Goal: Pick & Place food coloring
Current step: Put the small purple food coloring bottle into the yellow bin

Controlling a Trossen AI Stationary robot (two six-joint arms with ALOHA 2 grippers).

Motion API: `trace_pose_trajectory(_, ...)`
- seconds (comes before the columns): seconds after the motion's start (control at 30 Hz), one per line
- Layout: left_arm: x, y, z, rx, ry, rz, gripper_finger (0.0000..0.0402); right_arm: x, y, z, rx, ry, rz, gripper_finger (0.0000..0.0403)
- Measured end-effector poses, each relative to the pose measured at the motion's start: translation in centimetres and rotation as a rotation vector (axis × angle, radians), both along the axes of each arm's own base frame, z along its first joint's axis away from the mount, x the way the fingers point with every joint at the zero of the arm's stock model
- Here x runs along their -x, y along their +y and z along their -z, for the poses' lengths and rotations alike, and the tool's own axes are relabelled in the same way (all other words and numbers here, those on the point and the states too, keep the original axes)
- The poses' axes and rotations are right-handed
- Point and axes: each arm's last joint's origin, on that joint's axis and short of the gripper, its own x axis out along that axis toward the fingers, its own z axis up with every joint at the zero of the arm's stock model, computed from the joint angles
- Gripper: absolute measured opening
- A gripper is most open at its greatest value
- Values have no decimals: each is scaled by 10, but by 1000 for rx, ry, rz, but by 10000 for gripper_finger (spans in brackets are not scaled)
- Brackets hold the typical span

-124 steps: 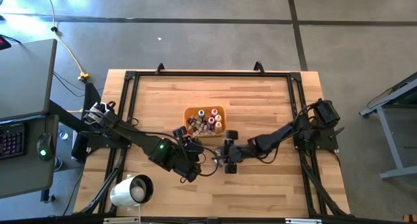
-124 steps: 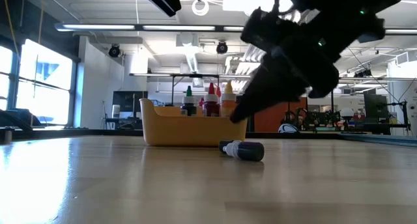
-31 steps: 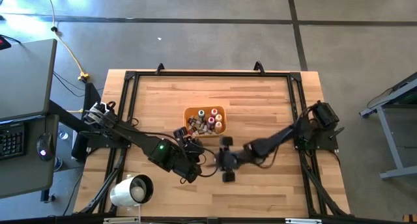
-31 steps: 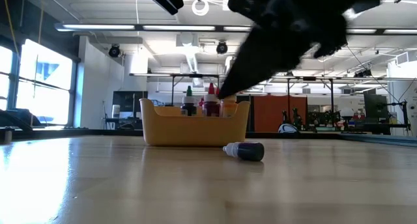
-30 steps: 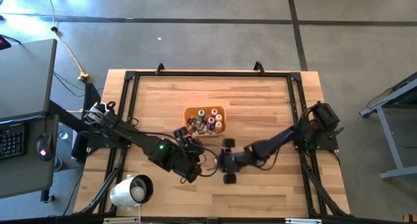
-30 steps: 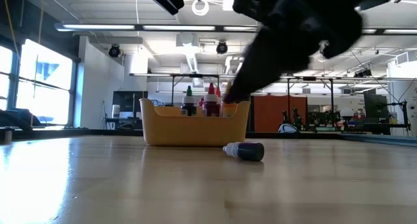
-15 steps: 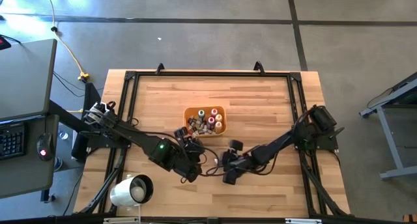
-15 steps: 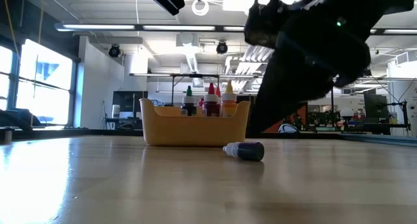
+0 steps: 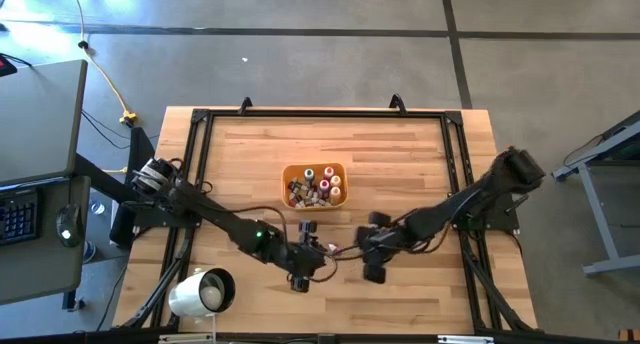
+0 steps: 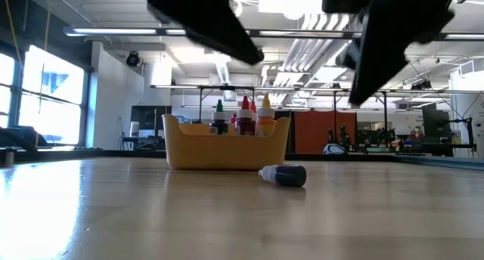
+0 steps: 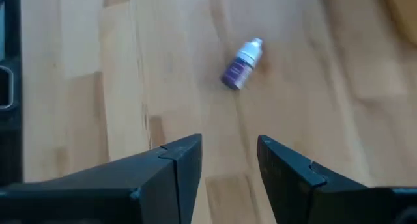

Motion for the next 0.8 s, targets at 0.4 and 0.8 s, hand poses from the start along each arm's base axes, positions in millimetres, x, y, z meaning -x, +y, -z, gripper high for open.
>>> trace_pose_trajectory(0.4,-25,38,50,59,-60,204,159,70,-37,-85,367,-249,324,142)
trace_pose_trajectory(0.8,-40,62,92,59,21,227,159,76,-30,-86,346,-262,308,142)
